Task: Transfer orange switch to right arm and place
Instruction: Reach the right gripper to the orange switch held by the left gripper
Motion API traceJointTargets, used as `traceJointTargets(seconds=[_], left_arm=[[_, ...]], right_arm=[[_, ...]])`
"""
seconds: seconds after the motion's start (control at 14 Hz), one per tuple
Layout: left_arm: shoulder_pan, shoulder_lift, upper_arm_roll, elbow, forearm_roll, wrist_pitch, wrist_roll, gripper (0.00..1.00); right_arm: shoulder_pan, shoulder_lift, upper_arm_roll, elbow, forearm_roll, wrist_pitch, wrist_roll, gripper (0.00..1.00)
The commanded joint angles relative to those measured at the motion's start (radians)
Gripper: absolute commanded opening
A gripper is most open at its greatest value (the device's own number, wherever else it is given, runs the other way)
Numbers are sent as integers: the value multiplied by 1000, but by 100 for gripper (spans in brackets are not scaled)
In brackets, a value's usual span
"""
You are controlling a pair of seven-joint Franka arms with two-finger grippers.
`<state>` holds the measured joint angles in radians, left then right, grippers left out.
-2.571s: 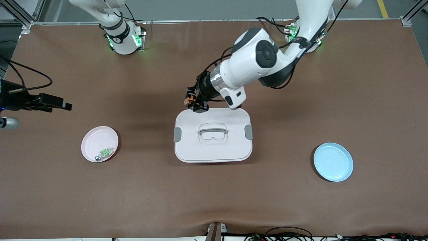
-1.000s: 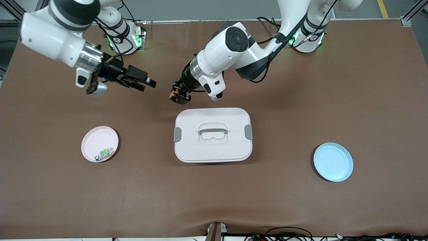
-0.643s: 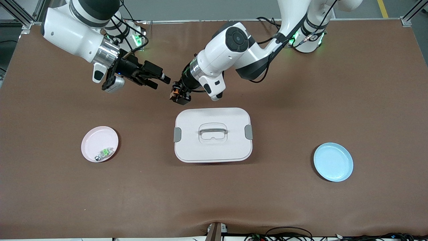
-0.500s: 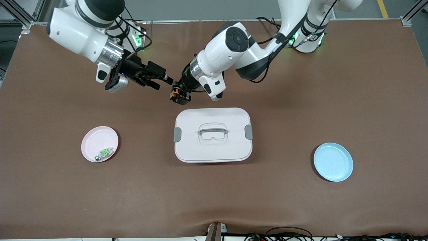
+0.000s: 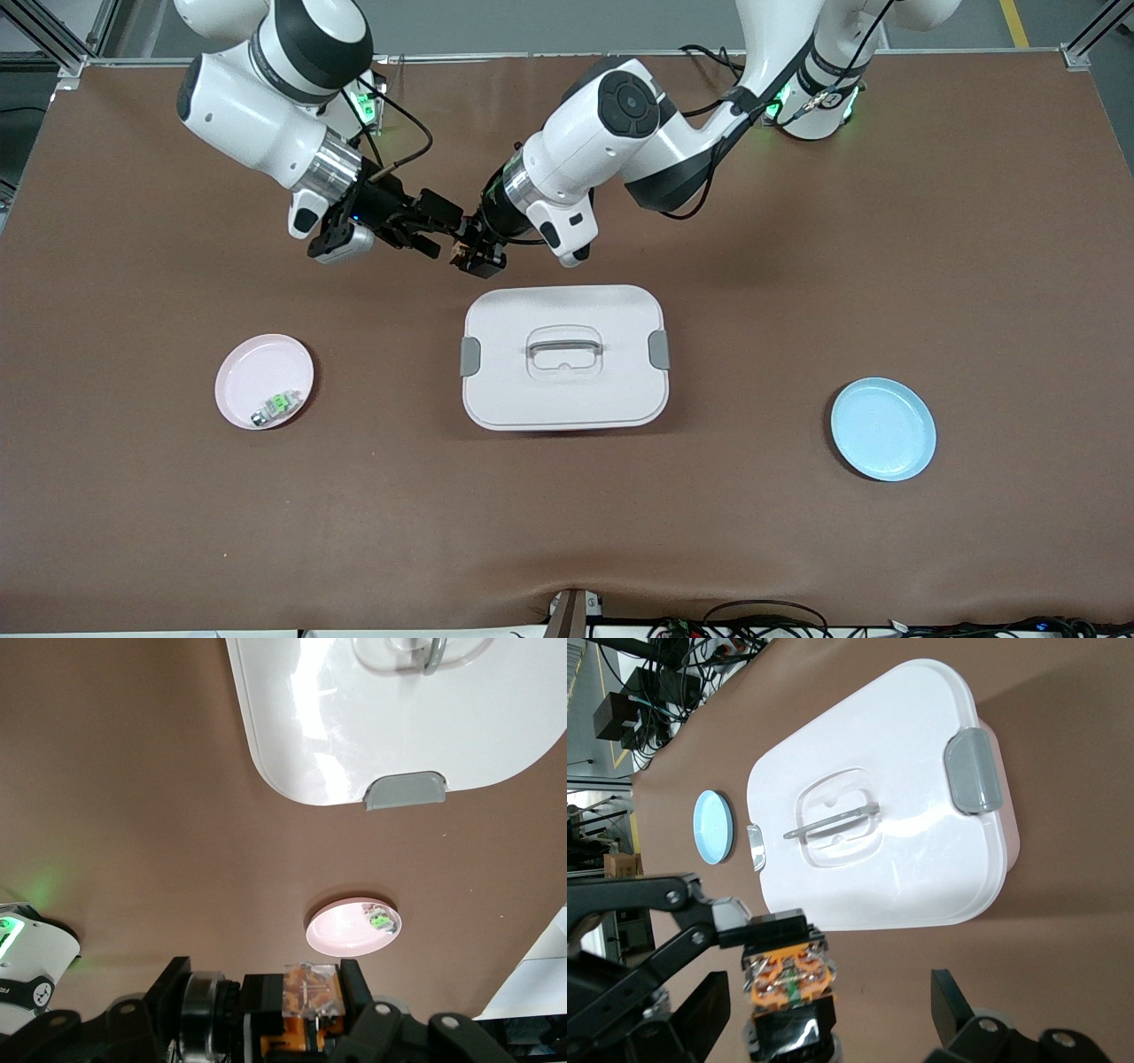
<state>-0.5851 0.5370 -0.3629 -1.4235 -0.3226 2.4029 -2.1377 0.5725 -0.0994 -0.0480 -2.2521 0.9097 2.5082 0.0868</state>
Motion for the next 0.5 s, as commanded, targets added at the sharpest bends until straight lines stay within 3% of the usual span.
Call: traceJointTargets(seconds=[0.0,0.21,0.43], left_arm=[[-13,6,10,18,28,7,-28,26],[-13,6,10,18,27,7,-28,26],[-12,6,10,18,28,7,-28,27]], right_arm=[[50,20,-9,-11,87,66,-48,100],[53,21,-9,-12,185,64,-119,100],[50,17,-9,-17,189,57,-119,100]])
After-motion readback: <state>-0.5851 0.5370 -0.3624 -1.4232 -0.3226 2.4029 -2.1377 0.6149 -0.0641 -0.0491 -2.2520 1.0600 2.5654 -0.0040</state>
